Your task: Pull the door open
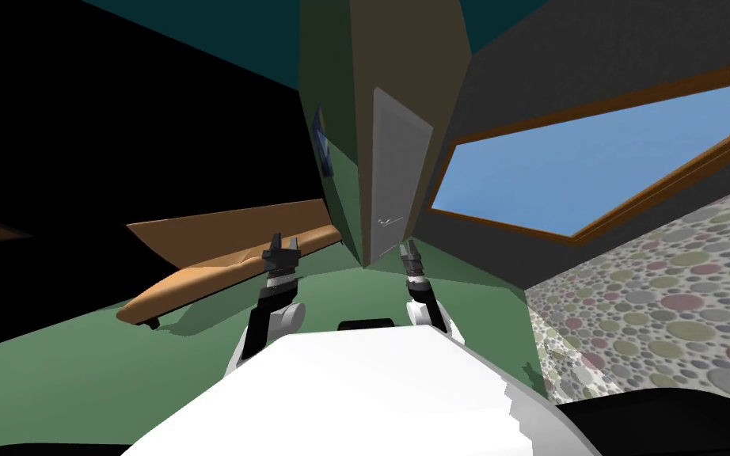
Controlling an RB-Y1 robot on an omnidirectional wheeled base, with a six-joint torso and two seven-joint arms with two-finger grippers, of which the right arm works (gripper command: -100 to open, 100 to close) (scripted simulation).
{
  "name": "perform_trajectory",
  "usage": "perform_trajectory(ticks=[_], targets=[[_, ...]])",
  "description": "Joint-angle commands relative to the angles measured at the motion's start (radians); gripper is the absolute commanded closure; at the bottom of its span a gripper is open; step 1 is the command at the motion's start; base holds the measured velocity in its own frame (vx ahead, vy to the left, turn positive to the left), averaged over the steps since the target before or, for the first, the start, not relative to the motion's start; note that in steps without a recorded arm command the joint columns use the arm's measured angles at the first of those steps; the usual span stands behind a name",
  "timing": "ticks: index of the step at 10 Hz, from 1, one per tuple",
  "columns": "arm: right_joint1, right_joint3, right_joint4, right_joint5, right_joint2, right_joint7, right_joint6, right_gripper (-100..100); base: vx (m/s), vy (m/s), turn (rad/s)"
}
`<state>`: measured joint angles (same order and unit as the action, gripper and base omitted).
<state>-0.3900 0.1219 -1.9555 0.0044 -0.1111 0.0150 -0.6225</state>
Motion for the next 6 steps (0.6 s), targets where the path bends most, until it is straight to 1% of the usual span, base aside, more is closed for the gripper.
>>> perform_trajectory(ticks=[1,6], targets=[[0.015,0.005,0.039,-0.007,-0.012,-0.007,-0.006,-100,0.072,-0.058,0.083],[0.056,0.021,0.147,-0.031,-0.052,-0.028,-0.019,-100,0.093,-0.063,0.092]])
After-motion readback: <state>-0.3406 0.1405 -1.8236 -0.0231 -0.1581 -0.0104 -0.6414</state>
